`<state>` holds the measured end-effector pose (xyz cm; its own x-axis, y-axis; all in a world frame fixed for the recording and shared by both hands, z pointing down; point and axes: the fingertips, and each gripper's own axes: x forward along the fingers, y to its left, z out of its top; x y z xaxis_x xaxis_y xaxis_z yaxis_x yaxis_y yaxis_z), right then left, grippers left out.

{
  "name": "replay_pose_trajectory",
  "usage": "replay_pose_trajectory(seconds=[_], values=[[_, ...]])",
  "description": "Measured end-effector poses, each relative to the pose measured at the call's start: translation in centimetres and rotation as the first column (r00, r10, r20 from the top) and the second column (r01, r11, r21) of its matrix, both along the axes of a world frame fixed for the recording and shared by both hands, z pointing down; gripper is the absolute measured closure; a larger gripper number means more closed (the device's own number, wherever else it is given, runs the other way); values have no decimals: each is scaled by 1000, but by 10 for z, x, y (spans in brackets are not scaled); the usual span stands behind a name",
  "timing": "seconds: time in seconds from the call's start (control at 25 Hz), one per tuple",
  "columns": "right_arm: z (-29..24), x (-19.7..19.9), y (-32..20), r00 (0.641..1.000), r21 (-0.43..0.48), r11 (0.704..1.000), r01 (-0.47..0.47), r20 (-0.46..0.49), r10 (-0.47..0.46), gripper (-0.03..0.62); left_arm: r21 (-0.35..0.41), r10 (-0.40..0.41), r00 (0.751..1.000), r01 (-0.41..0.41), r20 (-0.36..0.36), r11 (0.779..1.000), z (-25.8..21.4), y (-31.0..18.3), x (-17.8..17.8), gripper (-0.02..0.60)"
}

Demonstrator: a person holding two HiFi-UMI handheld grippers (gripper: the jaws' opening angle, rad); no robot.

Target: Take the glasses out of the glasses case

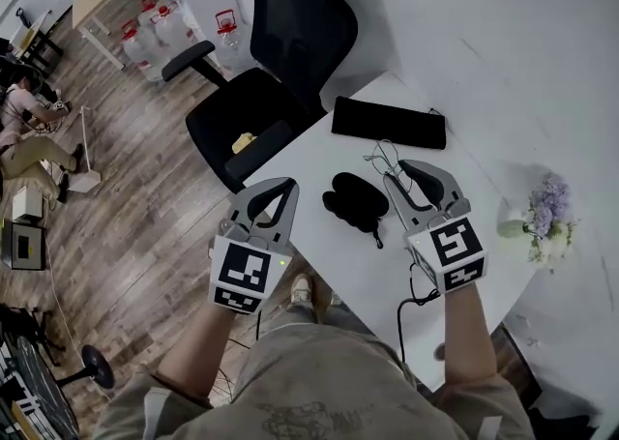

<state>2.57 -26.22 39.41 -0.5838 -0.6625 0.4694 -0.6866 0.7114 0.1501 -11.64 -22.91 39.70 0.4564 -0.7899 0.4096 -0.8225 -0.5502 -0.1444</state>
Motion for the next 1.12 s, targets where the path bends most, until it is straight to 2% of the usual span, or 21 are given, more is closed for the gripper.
replay_pose_trajectory(seconds=[0.32, 0.6, 0.88, 1.12], values=[[-94, 11, 37, 978, 161, 985, -63, 207, 29, 474, 151, 14, 1000, -12, -10, 988, -69, 14, 1, 566], [-129, 21, 78, 941, 194, 974, -115, 337, 44, 474, 227, 25, 1000, -21, -13, 974, -104, 35, 2, 566], [-124, 28, 106, 929, 171, 978, -120, 367, 50, 474, 233, 33, 999, -26, -24, 972, -107, 54, 7, 566], [-105, 29, 114, 935, 125, 985, -115, 348, 65, 474, 207, 38, 999, -33, -16, 978, -99, 62, 10, 566]])
